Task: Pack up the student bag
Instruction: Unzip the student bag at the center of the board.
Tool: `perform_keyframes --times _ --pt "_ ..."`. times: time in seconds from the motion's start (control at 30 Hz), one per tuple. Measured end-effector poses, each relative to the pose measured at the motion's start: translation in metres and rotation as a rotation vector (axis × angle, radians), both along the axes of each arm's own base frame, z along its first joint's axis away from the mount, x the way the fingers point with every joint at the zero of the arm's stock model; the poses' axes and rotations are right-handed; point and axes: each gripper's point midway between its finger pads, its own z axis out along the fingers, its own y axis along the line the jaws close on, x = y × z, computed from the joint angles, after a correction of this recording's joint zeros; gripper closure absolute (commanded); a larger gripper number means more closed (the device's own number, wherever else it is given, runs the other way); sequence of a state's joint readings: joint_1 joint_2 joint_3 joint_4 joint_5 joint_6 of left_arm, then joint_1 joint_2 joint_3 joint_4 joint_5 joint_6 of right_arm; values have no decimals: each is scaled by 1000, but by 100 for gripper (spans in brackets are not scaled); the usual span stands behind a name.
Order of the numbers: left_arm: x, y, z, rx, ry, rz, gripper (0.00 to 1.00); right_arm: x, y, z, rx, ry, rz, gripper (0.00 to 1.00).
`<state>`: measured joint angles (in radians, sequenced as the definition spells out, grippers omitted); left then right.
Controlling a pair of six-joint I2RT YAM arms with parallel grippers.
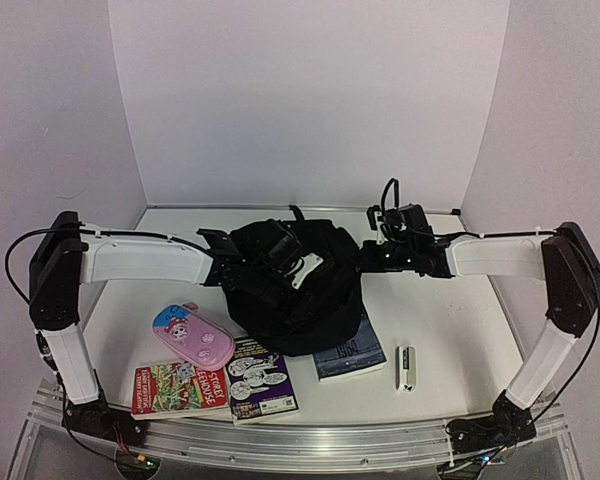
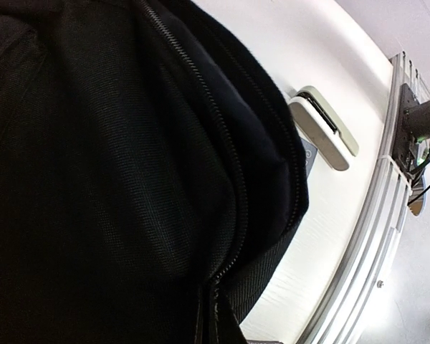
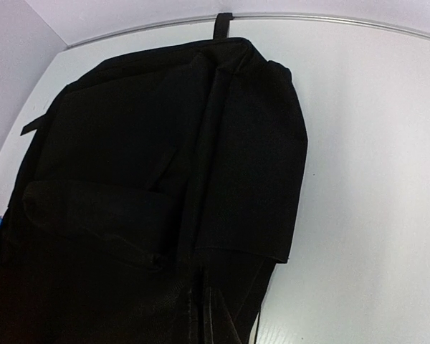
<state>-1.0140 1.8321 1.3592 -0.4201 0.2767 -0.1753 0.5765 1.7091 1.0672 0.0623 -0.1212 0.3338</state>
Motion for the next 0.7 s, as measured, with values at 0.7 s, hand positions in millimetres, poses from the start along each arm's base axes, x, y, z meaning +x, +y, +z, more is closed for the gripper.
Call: perform_keyframes --times 0.7 --pt "-3 -4 -19 66 -42 19 100 27 26 -38 -97 32 61 77"
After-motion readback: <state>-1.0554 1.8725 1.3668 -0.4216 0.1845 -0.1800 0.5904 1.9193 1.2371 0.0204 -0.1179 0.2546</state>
